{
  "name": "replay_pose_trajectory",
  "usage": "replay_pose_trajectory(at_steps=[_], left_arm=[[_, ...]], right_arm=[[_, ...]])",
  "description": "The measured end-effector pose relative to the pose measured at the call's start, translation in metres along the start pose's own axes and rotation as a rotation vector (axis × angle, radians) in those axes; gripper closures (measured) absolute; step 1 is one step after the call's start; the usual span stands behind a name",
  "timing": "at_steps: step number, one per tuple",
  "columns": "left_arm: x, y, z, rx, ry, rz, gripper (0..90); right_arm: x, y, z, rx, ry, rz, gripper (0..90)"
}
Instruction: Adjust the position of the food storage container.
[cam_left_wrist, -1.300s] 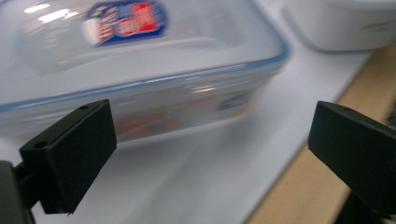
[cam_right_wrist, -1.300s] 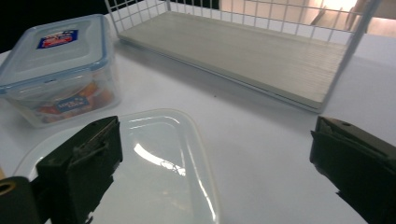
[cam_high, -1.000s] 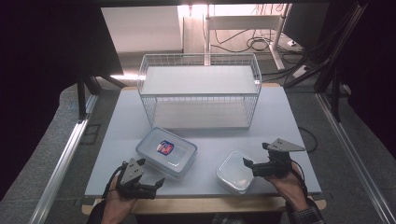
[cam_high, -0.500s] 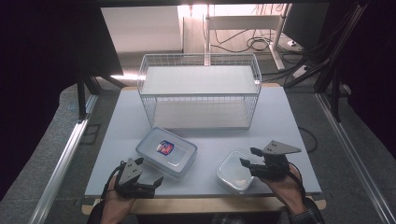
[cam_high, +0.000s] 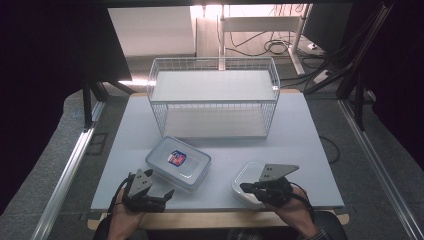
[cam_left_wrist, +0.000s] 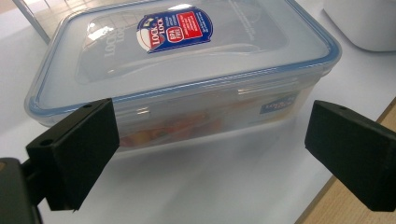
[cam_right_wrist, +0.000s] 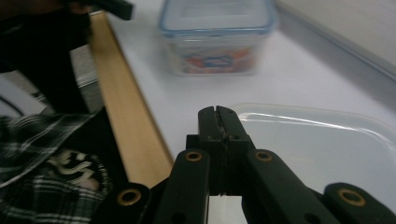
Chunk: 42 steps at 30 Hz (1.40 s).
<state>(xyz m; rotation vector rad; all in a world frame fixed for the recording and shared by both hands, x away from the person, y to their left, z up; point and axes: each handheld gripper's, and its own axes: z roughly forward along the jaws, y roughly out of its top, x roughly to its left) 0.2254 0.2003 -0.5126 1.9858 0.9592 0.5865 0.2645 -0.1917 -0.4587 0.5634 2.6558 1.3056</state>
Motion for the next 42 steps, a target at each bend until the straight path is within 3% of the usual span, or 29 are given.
replay_pose_trajectory(at_steps=[2, 3, 6, 9, 11, 17, 26, 28, 37, 42], left_arm=[[0.0, 0.0, 0.0, 0.001, 0.0, 0.0, 3.0], [-0.001, 0.0, 0.001, 0.008, -0.001, 0.005, 3.2], [-0.001, 0.0, 0.002, 0.011, 0.001, 0.009, 3.3], [-0.002, 0.0, 0.002, 0.017, 0.001, 0.017, 3.4], [-0.002, 0.0, 0.002, 0.014, 0.001, 0.015, 3.5], [-0.002, 0.0, 0.002, 0.016, 0.003, 0.016, 3.5], [-0.003, 0.0, 0.004, 0.027, 0.008, 0.022, 3.8], [-0.003, 0.0, 0.004, 0.028, 0.006, 0.023, 3.8], [-0.003, 0.0, 0.004, 0.032, 0.008, 0.023, 3.8], [-0.003, 0.0, 0.005, 0.033, 0.009, 0.026, 3.8]], right_arm=[[0.005, 0.001, 0.006, 0.019, 0.033, -0.013, 89.4], [0.011, 0.001, 0.014, 0.057, 0.037, -0.044, 89.4], [0.012, 0.0, 0.02, 0.087, 0.011, -0.061, 89.4], [0.008, -0.001, 0.022, 0.082, 0.004, -0.03, 89.5], [0.008, 0.001, 0.022, 0.082, -0.019, -0.04, 89.5], [-0.001, 0.002, 0.025, 0.062, -0.011, -0.01, 89.5], [0.0, 0.006, 0.034, 0.107, 0.009, -0.039, 89.5], [0.001, 0.006, 0.037, 0.131, -0.012, -0.063, 89.5], [-0.022, 0.009, 0.038, 0.128, -0.08, -0.001, 89.5], [-0.036, 0.013, 0.041, 0.135, -0.111, 0.01, 89.5]])
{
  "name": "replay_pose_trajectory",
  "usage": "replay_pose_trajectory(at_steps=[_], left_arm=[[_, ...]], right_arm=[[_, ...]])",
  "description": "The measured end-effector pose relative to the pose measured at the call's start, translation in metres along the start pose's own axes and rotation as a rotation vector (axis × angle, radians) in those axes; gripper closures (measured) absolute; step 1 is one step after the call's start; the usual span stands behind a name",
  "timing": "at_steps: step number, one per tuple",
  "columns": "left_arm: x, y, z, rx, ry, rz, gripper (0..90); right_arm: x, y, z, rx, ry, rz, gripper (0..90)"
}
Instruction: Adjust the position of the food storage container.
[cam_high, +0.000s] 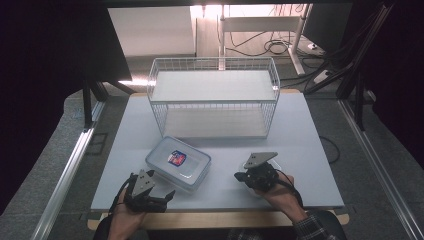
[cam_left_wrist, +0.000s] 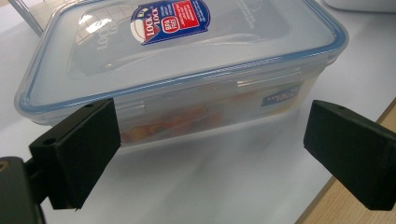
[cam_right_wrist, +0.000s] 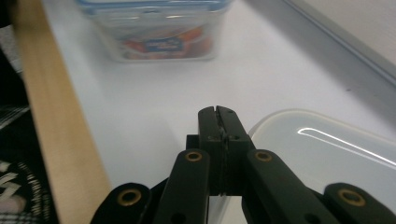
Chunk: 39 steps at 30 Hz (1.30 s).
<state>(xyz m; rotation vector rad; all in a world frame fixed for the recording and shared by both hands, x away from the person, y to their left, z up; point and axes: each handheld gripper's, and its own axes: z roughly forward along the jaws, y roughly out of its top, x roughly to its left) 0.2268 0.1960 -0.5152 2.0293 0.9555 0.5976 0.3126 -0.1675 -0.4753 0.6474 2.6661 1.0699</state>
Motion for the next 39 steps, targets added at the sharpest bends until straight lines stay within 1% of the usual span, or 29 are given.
replay_pose_trajectory(at_steps=[2, 4, 6, 8, 9, 11, 14, 15, 20, 22, 23, 25, 26, 28, 30, 31, 32, 34, 35, 37, 39], left_arm=[[0.0, 0.0, 0.0, 0.001, 0.001, 0.001, 3.8], [0.0, 0.0, 0.001, 0.006, 0.001, 0.0, 3.8], [0.0, 0.0, 0.001, 0.009, 0.003, 0.001, 3.8], [0.0, 0.0, 0.001, 0.008, 0.003, 0.002, 3.8], [0.0, 0.0, 0.001, 0.007, 0.003, 0.001, 3.8], [0.0, 0.0, 0.001, 0.012, 0.004, 0.0, 3.9], [0.001, -0.001, 0.001, 0.014, 0.006, -0.005, 4.1], [0.001, -0.001, 0.001, 0.015, 0.005, -0.008, 4.2], [0.001, -0.001, 0.002, 0.02, 0.007, -0.008, 4.4], [0.001, -0.001, 0.001, 0.018, 0.008, -0.008, 4.5], [0.001, -0.001, 0.001, 0.016, 0.01, -0.012, 4.6], [0.002, -0.001, 0.001, 0.016, 0.01, -0.015, 4.6], [0.002, -0.001, 0.001, 0.019, 0.01, -0.017, 4.6], [0.002, -0.001, 0.001, 0.022, 0.01, -0.02, 4.6], [0.003, -0.002, 0.002, 0.026, 0.008, -0.024, 4.5], [0.002, -0.002, 0.002, 0.034, 0.006, -0.021, 4.4], [0.002, -0.002, 0.002, 0.034, 0.006, -0.021, 4.3], [0.002, -0.001, 0.003, 0.036, 0.001, -0.018, 4.1], [0.002, -0.001, 0.003, 0.036, 0.001, -0.018, 4.0], [0.002, -0.002, 0.003, 0.037, 0.0, -0.018, 4.0], [0.002, -0.002, 0.003, 0.032, -0.007, -0.02, 3.9]], right_arm=[[-0.008, 0.002, 0.001, 0.008, -0.03, 0.016, 89.5], [-0.01, 0.003, 0.0, 0.008, -0.036, 0.019, 89.4], [-0.019, 0.003, -0.001, 0.006, -0.061, 0.035, 89.4], [-0.021, 0.002, -0.001, 0.006, -0.065, 0.039, 89.5], [-0.026, 0.0, -0.004, 0.004, -0.077, 0.053, 89.4], [-0.028, -0.001, -0.005, 0.002, -0.085, 0.06, 89.4], [-0.035, -0.006, -0.012, 0.0, -0.109, 0.093, 89.4], [-0.039, -0.009, -0.016, 0.001, -0.128, 0.114, 89.3], [-0.045, -0.015, -0.024, -0.005, -0.145, 0.137, 89.3], [-0.048, -0.018, -0.027, -0.005, -0.16, 0.147, 89.4], [-0.052, -0.022, -0.031, -0.006, -0.177, 0.157, 89.3], [-0.056, -0.025, -0.034, -0.006, -0.191, 0.172, 89.3], [-0.056, -0.025, -0.034, -0.006, -0.191, 0.172, 89.3], [-0.06, -0.028, -0.038, -0.009, -0.208, 0.18, 89.3], [-0.065, -0.032, -0.041, -0.012, -0.228, 0.196, 89.3], [-0.071, -0.037, -0.046, -0.018, -0.245, 0.221, 89.3], [-0.071, -0.037, -0.046, -0.018, -0.245, 0.221, 89.3], [-0.079, -0.043, -0.052, -0.028, -0.266, 0.249, 89.3], [-0.079, -0.043, -0.052, -0.028, -0.266, 0.249, 89.3], [-0.084, -0.047, -0.056, -0.031, -0.278, 0.268, 89.4], [-0.087, -0.049, -0.058, -0.032, -0.289, 0.276, 89.3]])
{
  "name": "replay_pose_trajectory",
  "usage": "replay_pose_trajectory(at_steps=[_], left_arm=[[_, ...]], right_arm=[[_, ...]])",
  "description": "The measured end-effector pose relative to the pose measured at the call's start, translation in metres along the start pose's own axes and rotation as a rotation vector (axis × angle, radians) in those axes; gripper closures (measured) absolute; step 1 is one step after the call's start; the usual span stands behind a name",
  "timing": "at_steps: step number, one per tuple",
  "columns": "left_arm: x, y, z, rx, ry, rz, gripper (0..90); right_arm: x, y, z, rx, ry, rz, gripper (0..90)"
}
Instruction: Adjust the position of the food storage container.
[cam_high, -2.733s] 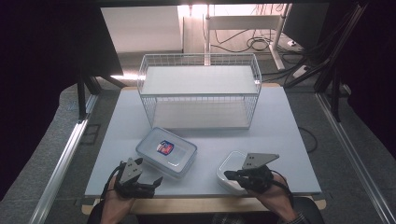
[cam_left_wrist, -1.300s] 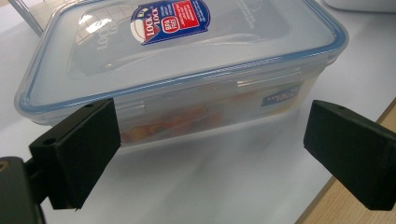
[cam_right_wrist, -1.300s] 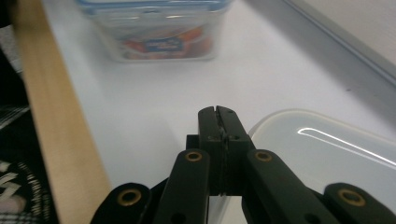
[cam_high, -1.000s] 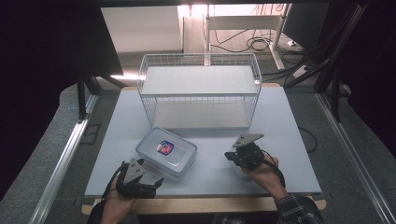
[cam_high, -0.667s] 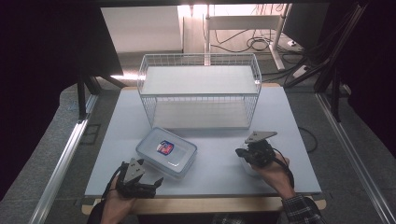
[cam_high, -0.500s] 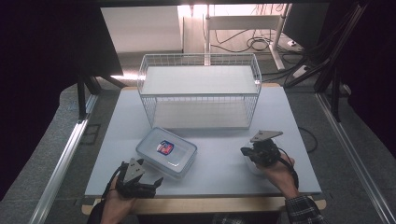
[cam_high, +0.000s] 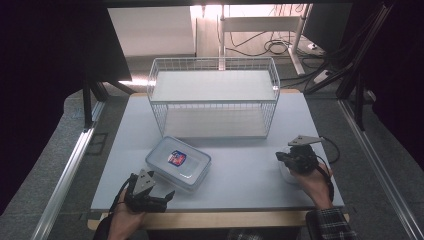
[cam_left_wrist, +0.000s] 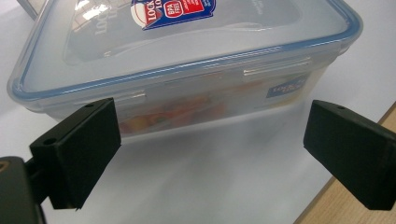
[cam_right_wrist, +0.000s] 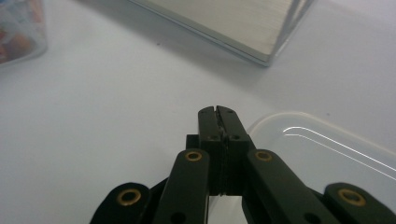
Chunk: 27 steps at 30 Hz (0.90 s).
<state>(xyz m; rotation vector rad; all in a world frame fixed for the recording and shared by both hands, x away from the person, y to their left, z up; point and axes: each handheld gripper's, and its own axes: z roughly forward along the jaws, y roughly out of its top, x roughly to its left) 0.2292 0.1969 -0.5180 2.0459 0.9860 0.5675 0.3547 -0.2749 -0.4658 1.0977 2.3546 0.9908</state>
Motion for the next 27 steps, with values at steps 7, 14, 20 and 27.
replay_pose_trajectory(at_steps=[7, 14, 20, 27], left_arm=[[0.0, -0.001, 0.001, 0.005, -0.023, -0.007, 4.8], [0.008, -0.003, -0.001, 0.07, 0.025, -0.015, 5.2], [0.029, -0.006, -0.007, 0.079, 0.048, -0.079, 10.2], [0.067, -0.006, -0.004, 0.075, 0.109, -0.135, 37.5]], right_arm=[[-0.01, -0.004, -0.004, 0.0, -0.028, 0.029, 89.3], [0.002, -0.002, -0.007, -0.028, -0.016, -0.019, 89.0], [0.01, -0.001, -0.009, -0.038, 0.006, -0.043, 89.2], [0.021, 0.002, -0.011, -0.06, 0.024, -0.083, 89.3]])
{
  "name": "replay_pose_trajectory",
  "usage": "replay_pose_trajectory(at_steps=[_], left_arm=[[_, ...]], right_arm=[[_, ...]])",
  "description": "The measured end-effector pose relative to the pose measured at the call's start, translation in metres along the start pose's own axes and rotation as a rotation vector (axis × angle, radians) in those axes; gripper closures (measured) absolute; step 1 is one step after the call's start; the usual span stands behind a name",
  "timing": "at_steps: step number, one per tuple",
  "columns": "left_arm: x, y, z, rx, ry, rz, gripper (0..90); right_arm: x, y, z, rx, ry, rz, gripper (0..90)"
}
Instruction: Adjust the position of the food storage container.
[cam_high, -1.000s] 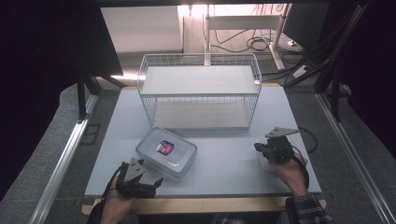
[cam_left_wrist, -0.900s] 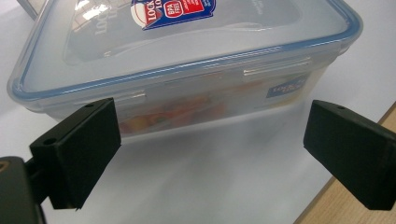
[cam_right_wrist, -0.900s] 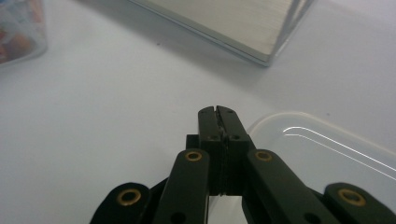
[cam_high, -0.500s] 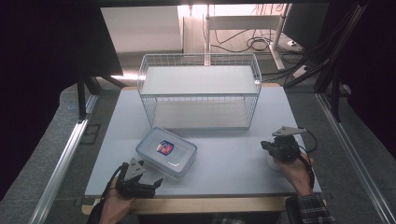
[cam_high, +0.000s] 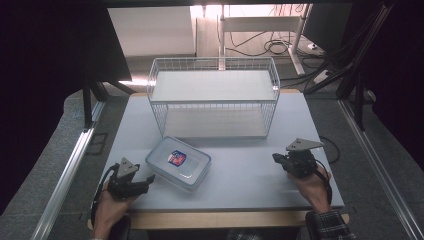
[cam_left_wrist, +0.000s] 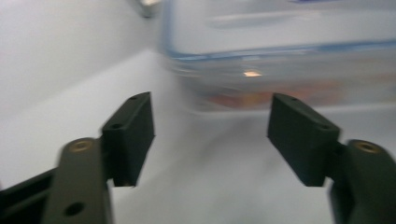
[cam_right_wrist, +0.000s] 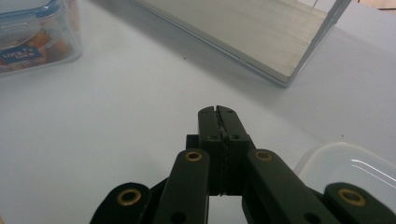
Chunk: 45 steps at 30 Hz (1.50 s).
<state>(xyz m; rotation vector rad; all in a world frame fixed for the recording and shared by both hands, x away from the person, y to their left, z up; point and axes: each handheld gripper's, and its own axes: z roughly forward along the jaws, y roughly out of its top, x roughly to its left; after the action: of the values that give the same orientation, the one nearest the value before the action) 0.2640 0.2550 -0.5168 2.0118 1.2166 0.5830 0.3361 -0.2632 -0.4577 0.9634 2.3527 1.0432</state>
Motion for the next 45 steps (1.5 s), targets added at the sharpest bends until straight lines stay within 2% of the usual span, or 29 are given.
replay_pose_trajectory(at_steps=[1, 2, 4, 5, 6, 7, 8, 10, 12, 13, 14, 15, 17, 18, 20, 21, 26, 27, 28, 30, 37, 39, 45], left_arm=[[0.015, 0.0, 0.007, 0.021, 0.001, -0.017, 40.2], [0.015, 0.0, 0.007, 0.021, 0.001, -0.017, 43.3], [0.028, 0.001, 0.014, 0.04, 0.007, -0.036, 46.4], [0.032, 0.002, 0.018, 0.049, 0.023, -0.037, 54.6], [0.036, 0.003, 0.021, 0.057, 0.034, -0.034, 54.6], [0.04, 0.005, 0.024, 0.065, 0.039, -0.033, 64.1], [0.045, 0.007, 0.028, 0.062, 0.041, -0.035, 64.1], [0.051, 0.013, 0.036, 0.059, 0.033, -0.039, 75.9], [0.052, 0.015, 0.039, 0.056, 0.034, -0.033, 80.9], [0.053, 0.018, 0.042, 0.04, 0.004, -0.042, 82.6], [0.053, 0.018, 0.042, 0.04, 0.004, -0.042, 83.8], [0.053, 0.019, 0.044, 0.036, -0.015, -0.046, 83.8], [0.048, 0.021, 0.047, 0.043, -0.046, -0.027, 85.5], [0.048, 0.021, 0.047, 0.043, -0.046, -0.027, 85.6], [0.043, 0.023, 0.047, 0.036, -0.075, -0.022, 85.5], [0.041, 0.024, 0.048, 0.036, -0.065, -0.02, 87.6], [0.035, 0.026, 0.046, 0.046, -0.09, -0.032, 87.7], [0.03, 0.027, 0.045, 0.051, -0.094, -0.013, 87.6], [0.03, 0.027, 0.045, 0.051, -0.094, -0.013, 87.5], [0.02, 0.029, 0.046, 0.057, -0.114, 0.005, 87.4], [-0.001, 0.034, 0.047, 0.071, -0.136, 0.044, 87.1], [-0.011, 0.035, 0.047, 0.077, -0.149, 0.071, 86.2], [-0.027, 0.037, 0.046, 0.084, -0.172, 0.082, 86.5]], right_arm=[[0.002, 0.0, 0.001, 0.003, 0.0, 0.0, 89.3], [0.002, 0.0, 0.001, 0.003, 0.0, 0.0, 89.3], [0.004, 0.0, 0.002, 0.001, -0.002, 0.009, 89.3], [0.006, 0.001, 0.001, -0.007, 0.003, 0.005, 89.3], [0.006, 0.001, 0.001, -0.007, 0.003, 0.005, 89.3], [0.009, 0.002, 0.001, -0.021, 0.009, 0.01, 89.3], [0.009, 0.002, 0.001, -0.021, 0.009, 0.01, 89.3], [0.013, 0.004, 0.002, -0.029, 0.034, 0.017, 89.4], [0.015, 0.004, 0.003, -0.028, 0.039, 0.014, 89.4], [0.019, 0.005, 0.004, -0.031, 0.048, 0.007, 89.4], [0.019, 0.005, 0.004, -0.031, 0.048, 0.007, 89.4], [0.021, 0.005, 0.004, -0.033, 0.056, 0.006, 89.3], [0.028, 0.007, 0.005, -0.04, 0.074, -0.013, 89.3], [0.028, 0.007, 0.005, -0.04, 0.074, -0.013, 89.3], [0.031, 0.007, 0.005, -0.04, 0.078, -0.022, 89.3], [0.031, 0.007, 0.005, -0.042, 0.081, -0.023, 89.3], [0.033, 0.007, 0.004, -0.043, 0.1, -0.012, 89.3], [0.035, 0.007, 0.004, -0.044, 0.109, -0.006, 89.3], [0.036, 0.008, 0.005, -0.043, 0.112, -0.007, 89.3], [0.039, 0.008, 0.005, -0.038, 0.117, -0.012, 89.3], [0.047, 0.007, 0.012, -0.019, 0.145, -0.019, 89.3], [0.051, 0.006, 0.016, -0.009, 0.153, -0.029, 89.3], [0.055, 0.006, 0.018, 0.006, 0.155, -0.025, 89.3]])
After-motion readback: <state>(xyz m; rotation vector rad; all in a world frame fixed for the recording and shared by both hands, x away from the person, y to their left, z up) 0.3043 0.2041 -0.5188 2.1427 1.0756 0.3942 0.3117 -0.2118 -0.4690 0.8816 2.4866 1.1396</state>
